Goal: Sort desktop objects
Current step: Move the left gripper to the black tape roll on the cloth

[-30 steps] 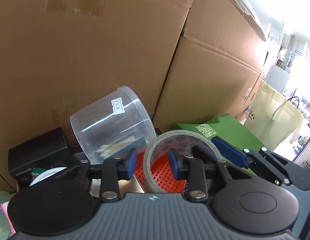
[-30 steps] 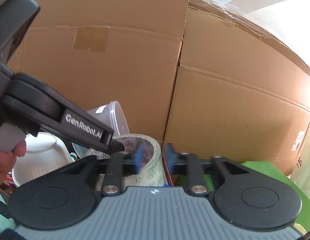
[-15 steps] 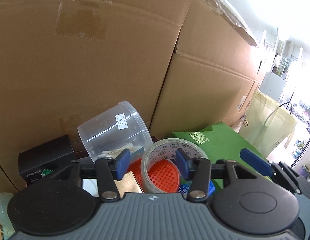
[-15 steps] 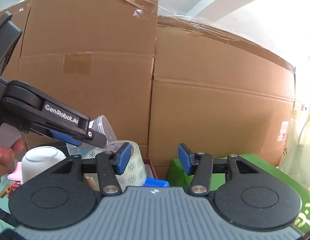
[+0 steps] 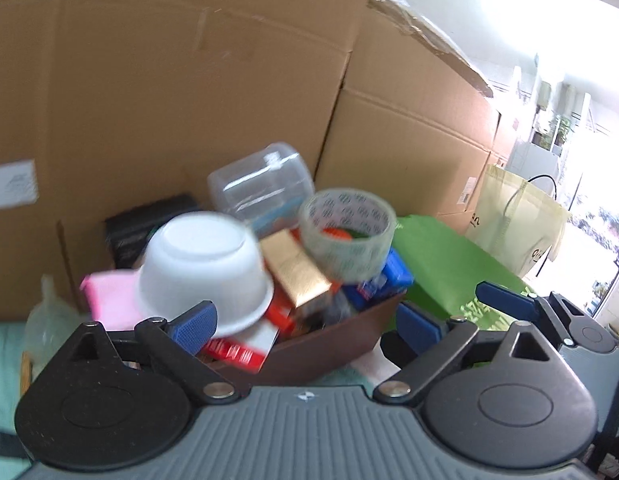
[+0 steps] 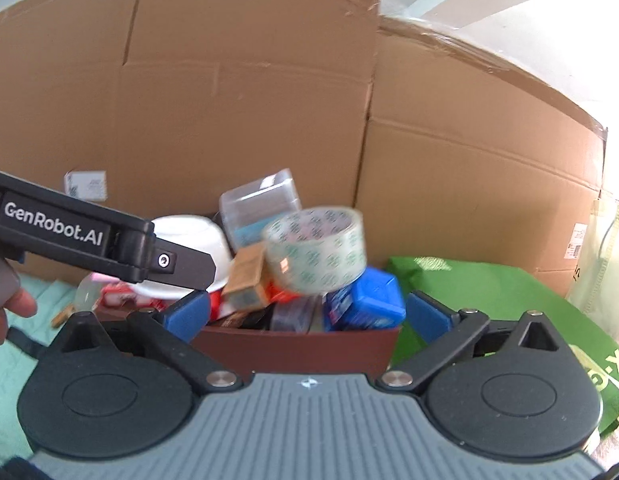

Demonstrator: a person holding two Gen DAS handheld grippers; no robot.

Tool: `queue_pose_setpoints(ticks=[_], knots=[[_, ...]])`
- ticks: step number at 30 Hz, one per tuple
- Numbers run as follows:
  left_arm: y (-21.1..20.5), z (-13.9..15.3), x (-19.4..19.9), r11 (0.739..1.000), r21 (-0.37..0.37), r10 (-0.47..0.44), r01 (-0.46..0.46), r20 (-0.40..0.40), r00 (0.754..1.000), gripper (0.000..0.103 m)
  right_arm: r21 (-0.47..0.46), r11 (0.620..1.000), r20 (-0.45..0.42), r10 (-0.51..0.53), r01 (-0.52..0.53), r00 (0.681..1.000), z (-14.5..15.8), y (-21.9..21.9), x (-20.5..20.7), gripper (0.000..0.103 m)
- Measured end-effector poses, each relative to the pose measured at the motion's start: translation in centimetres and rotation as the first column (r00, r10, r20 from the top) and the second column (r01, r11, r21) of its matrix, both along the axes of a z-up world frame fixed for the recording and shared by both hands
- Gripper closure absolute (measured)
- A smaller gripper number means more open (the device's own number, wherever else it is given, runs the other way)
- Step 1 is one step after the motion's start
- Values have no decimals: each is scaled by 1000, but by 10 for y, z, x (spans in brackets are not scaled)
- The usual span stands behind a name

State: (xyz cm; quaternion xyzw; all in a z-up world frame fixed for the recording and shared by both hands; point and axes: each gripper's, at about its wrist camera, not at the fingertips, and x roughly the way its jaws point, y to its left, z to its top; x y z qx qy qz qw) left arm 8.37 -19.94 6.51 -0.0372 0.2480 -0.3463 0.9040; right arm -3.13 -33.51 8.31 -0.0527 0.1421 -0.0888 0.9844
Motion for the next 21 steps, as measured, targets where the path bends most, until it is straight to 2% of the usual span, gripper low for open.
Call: queue_pose_setpoints(ticks=[3,12,21], knots=[[21,-12,-10,999,15,48,-48,-12,999,4,1,999,-31,34,-34,999,-10,20,-6,2],[79,-39,-39,971,159,170,-180,76,983,4,75,987,-134,154,-145,979,-40,82,-6,2],[141,-62,-38,932,210,292,-294,41,955,4,105,954,-209,297,-280,932,-61,151,4,2]])
